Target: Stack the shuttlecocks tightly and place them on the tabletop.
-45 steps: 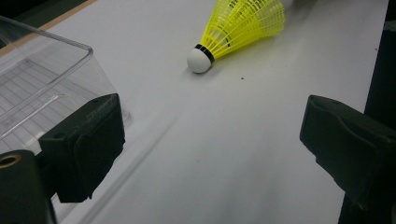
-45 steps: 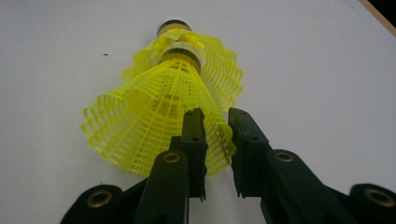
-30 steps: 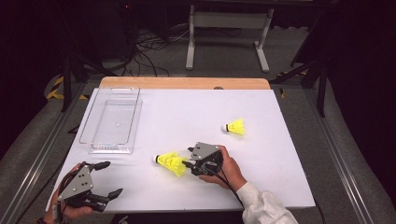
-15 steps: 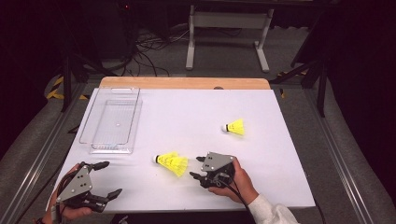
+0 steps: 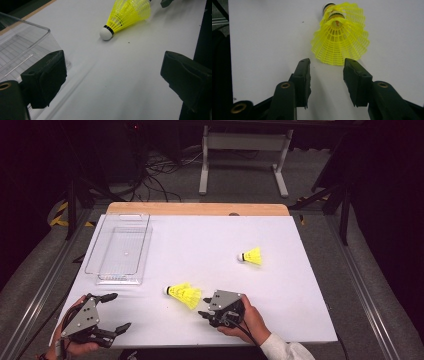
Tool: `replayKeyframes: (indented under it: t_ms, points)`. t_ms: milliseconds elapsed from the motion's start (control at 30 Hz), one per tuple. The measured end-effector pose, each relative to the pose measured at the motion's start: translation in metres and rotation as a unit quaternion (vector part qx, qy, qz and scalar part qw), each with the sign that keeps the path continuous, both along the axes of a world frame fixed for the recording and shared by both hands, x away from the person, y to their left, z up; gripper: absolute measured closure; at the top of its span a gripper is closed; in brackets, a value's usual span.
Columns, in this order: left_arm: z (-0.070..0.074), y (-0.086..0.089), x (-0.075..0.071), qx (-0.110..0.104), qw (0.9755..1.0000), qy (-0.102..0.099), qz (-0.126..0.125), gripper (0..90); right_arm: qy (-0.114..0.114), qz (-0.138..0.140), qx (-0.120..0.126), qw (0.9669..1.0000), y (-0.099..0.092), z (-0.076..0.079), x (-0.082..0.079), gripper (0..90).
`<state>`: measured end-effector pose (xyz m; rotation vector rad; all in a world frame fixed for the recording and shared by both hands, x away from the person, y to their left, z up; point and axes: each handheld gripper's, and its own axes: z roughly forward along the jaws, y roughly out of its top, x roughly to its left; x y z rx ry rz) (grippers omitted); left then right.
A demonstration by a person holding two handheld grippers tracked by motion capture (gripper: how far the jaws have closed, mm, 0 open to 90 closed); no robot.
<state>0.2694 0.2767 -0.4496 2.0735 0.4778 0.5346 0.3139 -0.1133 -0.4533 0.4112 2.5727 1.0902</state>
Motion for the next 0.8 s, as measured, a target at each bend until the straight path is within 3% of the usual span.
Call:
replayKeyframes:
  t_ms: [367,800]
  points:
    - [-0.001,-0.001,0.001,0.002,1.0000,0.004,-0.004,7.6,0.002,0.003,-0.020,0.9998,0.025,-0.014,0.008,59.7]
    - [-0.002,-0.003,0.002,0.006,0.9999,0.007,-0.007,7.6,-0.007,0.004,-0.015,0.9999,0.034,-0.015,0.015,74.7]
